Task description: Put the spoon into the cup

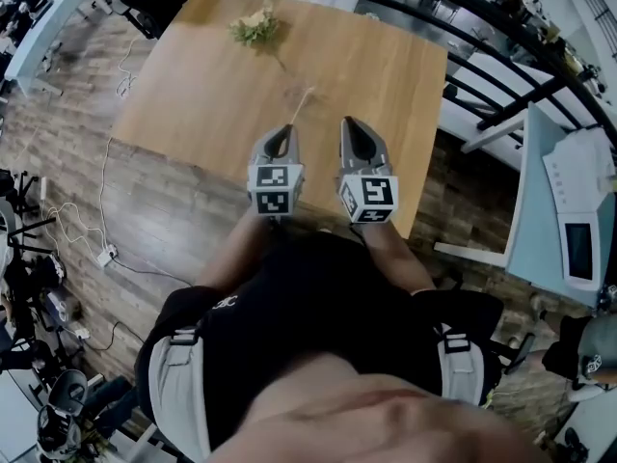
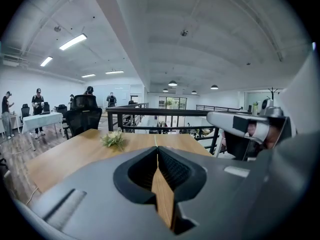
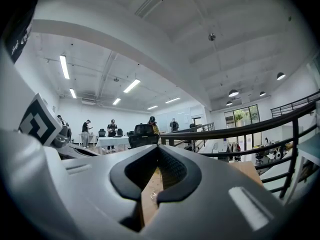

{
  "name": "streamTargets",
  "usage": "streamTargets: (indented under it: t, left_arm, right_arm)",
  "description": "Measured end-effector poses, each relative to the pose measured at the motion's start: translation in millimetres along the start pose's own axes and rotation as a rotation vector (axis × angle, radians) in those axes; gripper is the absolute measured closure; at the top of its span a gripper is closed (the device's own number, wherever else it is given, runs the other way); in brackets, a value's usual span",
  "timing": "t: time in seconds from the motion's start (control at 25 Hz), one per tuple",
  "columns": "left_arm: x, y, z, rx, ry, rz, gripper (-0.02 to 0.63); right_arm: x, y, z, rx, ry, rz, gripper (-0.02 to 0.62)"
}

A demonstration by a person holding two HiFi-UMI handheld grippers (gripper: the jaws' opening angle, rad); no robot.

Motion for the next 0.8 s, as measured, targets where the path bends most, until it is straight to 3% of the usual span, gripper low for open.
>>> streamTargets:
  t: [0.4,0.8]
  left_arm:
    - [5.7,-33.7,57.0,0.096,-0.018,0.056,0.588]
    - [31.6,-69.8,87.2,0.117,-0.029,0.174,0.588]
  right_arm:
    - [10.1,-36.9,21.0,0.117,0.026,0.011,0.595]
    - [19.9,-37.9,21.2,0.189,0.051,0.053,0.595]
Point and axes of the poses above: the fingertips, and each gripper's own axes: y backward along the fingers, z to its left, x out of its underside, the point moved 8 cm from there along y, backward along the fingers, and after that the axes turned 9 degrees about -z, right-handed, at the moved point
